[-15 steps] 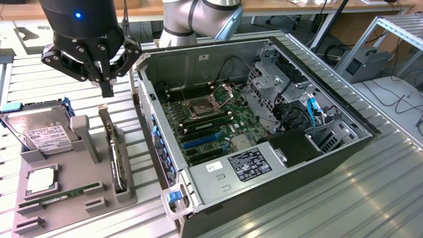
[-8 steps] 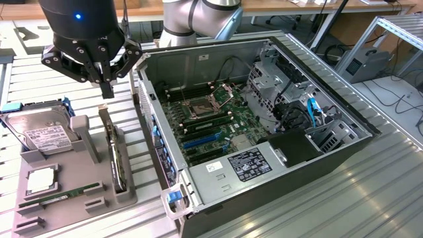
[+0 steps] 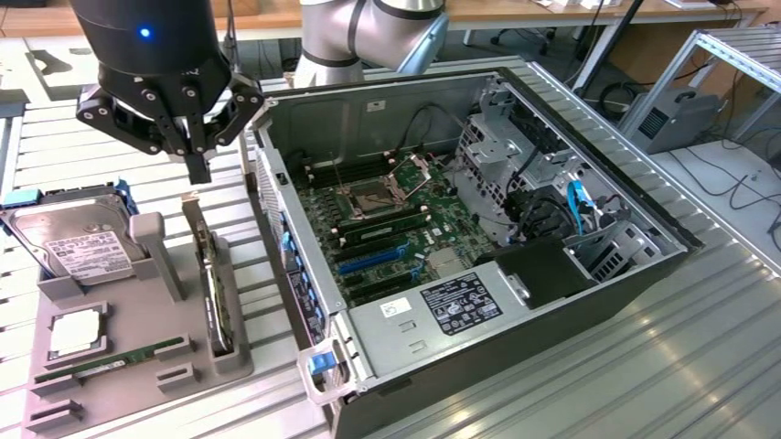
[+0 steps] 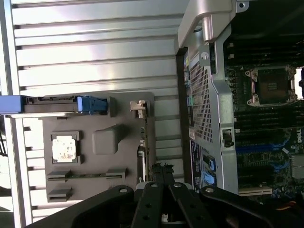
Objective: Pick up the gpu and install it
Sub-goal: 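Reach for the gpu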
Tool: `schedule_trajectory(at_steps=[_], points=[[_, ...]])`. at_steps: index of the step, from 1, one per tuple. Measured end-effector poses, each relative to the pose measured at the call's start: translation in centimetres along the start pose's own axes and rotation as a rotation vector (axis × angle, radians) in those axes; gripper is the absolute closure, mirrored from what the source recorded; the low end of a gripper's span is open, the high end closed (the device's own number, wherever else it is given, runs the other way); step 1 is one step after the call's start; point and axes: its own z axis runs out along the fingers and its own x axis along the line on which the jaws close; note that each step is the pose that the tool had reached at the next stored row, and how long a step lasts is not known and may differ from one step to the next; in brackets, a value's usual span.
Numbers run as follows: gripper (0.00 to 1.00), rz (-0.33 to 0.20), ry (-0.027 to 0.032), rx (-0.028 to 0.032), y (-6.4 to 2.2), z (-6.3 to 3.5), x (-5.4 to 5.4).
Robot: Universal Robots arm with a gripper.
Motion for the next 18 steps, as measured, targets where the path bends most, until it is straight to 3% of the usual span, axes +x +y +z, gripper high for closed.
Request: schedule_trajectory(at_steps=[18], points=[[0.89, 0.000, 0.0000, 0.0000, -0.75, -0.03, -0.06]])
